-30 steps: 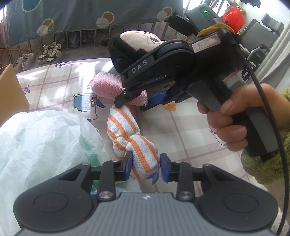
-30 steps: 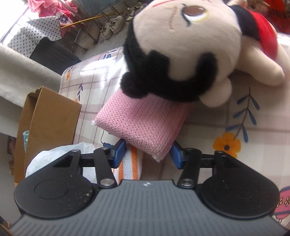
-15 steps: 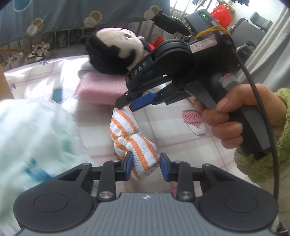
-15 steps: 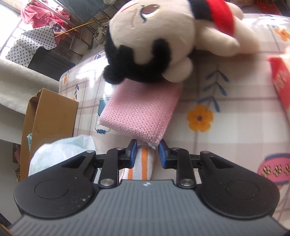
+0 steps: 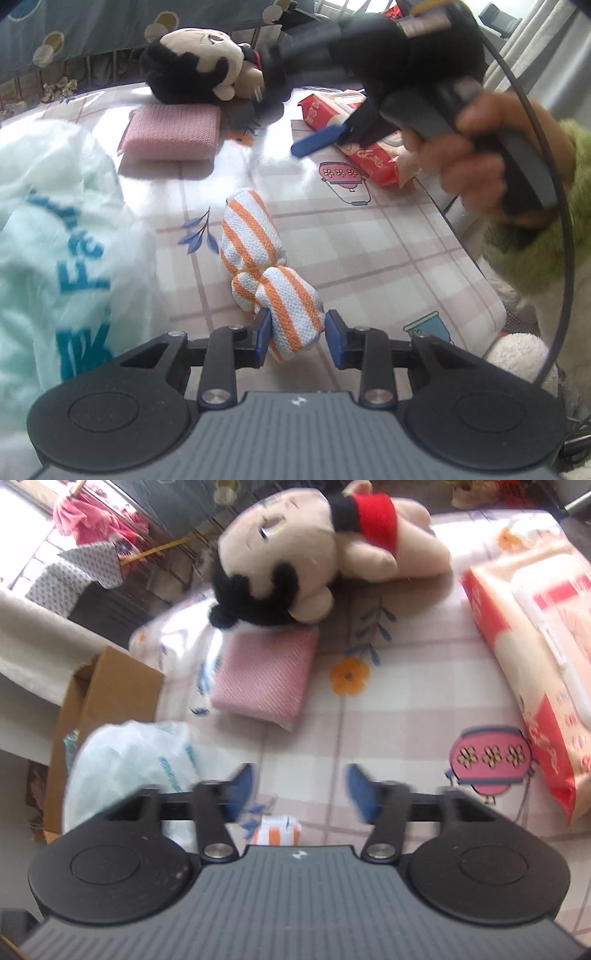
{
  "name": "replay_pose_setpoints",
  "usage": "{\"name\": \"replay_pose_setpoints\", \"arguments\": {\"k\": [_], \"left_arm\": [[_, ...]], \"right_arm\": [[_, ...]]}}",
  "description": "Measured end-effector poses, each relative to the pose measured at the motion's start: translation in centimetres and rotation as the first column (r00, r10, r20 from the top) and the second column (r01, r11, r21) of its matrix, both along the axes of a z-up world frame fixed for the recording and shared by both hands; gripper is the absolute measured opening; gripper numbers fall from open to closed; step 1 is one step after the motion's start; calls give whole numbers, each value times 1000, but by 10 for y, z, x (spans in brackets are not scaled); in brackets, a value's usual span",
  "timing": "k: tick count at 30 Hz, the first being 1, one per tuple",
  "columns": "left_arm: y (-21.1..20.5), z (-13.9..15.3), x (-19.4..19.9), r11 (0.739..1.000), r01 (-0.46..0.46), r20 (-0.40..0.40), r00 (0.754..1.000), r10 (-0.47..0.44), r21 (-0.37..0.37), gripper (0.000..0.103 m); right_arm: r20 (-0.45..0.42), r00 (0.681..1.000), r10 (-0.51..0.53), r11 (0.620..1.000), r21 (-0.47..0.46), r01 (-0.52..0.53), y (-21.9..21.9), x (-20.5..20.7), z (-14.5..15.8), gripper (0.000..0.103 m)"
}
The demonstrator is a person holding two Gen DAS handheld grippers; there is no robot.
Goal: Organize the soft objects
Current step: 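Lift the towel roll with the left gripper while right approaches the pink sponge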
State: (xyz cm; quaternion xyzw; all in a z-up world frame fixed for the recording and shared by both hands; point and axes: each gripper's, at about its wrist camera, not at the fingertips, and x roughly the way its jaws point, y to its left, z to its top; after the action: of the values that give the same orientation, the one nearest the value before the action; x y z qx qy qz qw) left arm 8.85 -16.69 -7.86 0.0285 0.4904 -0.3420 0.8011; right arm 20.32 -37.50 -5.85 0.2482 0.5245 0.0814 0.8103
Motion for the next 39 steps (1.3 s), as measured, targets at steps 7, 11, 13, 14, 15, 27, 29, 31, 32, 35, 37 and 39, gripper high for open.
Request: {"name": "replay_pose_setpoints", "arguments": {"k": [7, 11, 13, 14, 15, 27, 29, 31, 32, 35, 37, 39], "left_arm": [[19, -1, 3, 999, -36, -29, 999, 35, -40, 33], [29, -2, 6, 997, -55, -50, 997, 52, -62, 33], [33, -3, 7, 996, -59, -52, 997, 56, -67, 33], [33, -3, 8, 996, -59, -53, 997, 55, -68, 33], [33, -4, 8, 996, -59, -55, 997, 55, -70, 33], [34, -2, 6, 996, -50, -48, 998, 47, -68, 33], [34, -3, 6, 996, -56, -47, 998, 53, -66, 33], [32, -3, 5, 996, -61, -42, 997, 59, -60, 33], [31, -2, 3, 996, -63, -38, 997, 61, -57, 33], [30, -2, 2, 996, -71, -37, 997, 69, -52, 33], [29, -2, 2, 996, -77, -38, 996, 76, -50, 33], [28, -2, 1, 996, -82, -30, 996, 81, -43, 33]], "right_arm": [[7, 999, 45, 995, -89, -45, 45, 64, 1, 85], [-11, 997, 76, 973, -217, -76, 77, 99, -12, 87], [-31, 996, 79, 967, -239, -84, 87, 111, -19, 87], [-35, 996, 85, 967, -240, -91, 91, 116, -22, 88], [-36, 995, 94, 964, -245, -100, 94, 119, -24, 88], [13, 982, 187, 944, -280, -176, 95, 106, -24, 72], [5, 985, 172, 953, -256, -165, 80, 98, -20, 53], [-11, 988, 155, 961, -231, -153, 65, 88, -20, 49], [-12, 989, 146, 963, -229, -145, 59, 81, -20, 49], [-16, 992, 127, 968, -217, -127, 44, 61, -20, 46], [-22, 994, 108, 973, -205, -110, 34, 47, -19, 45], [-26, 996, 85, 976, -197, -88, 23, 31, -18, 43]]}}
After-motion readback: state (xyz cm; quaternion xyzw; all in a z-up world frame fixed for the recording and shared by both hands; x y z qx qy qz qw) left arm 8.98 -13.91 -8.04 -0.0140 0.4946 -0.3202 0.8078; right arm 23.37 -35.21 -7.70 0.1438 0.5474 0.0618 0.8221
